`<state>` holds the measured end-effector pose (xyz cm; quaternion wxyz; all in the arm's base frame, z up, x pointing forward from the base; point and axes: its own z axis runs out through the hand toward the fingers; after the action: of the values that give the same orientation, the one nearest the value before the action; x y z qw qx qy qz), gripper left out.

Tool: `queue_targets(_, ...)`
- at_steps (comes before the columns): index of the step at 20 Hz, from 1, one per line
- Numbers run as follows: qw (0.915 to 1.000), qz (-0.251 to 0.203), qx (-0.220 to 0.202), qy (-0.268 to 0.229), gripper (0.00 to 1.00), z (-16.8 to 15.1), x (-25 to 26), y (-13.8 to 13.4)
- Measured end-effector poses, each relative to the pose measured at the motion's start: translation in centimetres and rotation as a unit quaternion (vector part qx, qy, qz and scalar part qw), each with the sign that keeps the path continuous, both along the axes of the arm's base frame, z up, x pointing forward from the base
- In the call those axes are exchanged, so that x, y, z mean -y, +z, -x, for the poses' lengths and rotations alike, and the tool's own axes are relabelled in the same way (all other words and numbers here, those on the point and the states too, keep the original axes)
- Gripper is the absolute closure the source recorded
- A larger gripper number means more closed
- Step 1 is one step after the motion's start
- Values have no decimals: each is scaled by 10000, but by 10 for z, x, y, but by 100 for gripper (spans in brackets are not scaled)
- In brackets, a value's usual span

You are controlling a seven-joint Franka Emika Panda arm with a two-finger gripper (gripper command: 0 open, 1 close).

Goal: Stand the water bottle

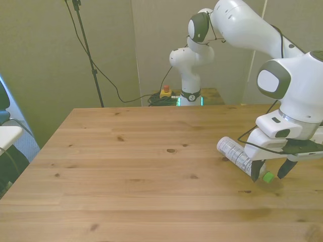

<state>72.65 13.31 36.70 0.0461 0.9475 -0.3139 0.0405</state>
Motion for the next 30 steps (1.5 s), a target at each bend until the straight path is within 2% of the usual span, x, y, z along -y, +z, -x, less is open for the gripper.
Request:
queue_targets(23, 9999, -1, -4, -159, 100, -5, 29, 6)
queue_targets(30, 9975, -200, -150, -661, 100, -7, 41, 20)
